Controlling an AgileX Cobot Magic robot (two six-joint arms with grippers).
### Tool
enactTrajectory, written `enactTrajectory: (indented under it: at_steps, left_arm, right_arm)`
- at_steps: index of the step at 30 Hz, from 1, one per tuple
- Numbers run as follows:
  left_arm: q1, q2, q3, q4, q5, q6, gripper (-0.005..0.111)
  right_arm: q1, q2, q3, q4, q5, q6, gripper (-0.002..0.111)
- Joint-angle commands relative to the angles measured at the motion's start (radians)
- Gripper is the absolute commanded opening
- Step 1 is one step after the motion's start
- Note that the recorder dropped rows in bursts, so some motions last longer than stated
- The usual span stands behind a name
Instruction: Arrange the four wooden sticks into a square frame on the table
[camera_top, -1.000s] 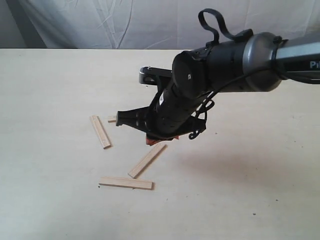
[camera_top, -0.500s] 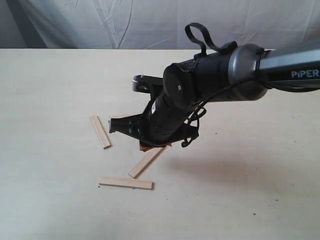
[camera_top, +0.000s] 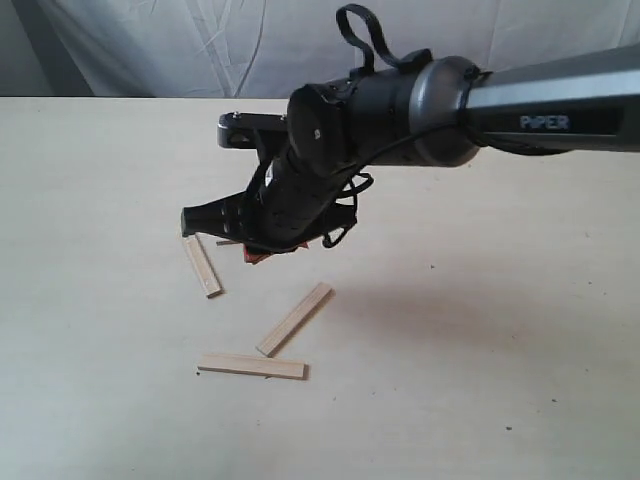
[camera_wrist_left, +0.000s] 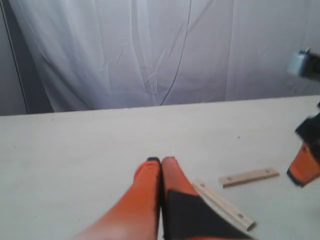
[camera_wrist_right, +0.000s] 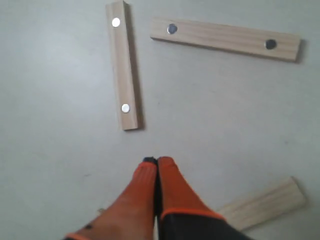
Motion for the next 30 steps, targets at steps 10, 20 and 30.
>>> enactTrajectory:
  at_steps: [10, 20, 30]
  left_arm:
    - [-0.003, -0.004, 0.003, -0.219, -0.302, -0.021, 0.000]
    - [-0.003, -0.004, 0.003, -0.219, -0.244, -0.053, 0.000]
    - [-0.003, -0.004, 0.003, -0.227, -0.203, -0.053, 0.000]
  right_arm:
    - [0.000, 0.250, -0.293, -0.045, 0.098, -0.082, -0.001]
    - [0.028, 0.303, -0.301, -0.018, 0.076, -0.089, -0.001]
    - [0.071, 0.308, -0.301, 0.061, 0.082, -0.093, -0.001]
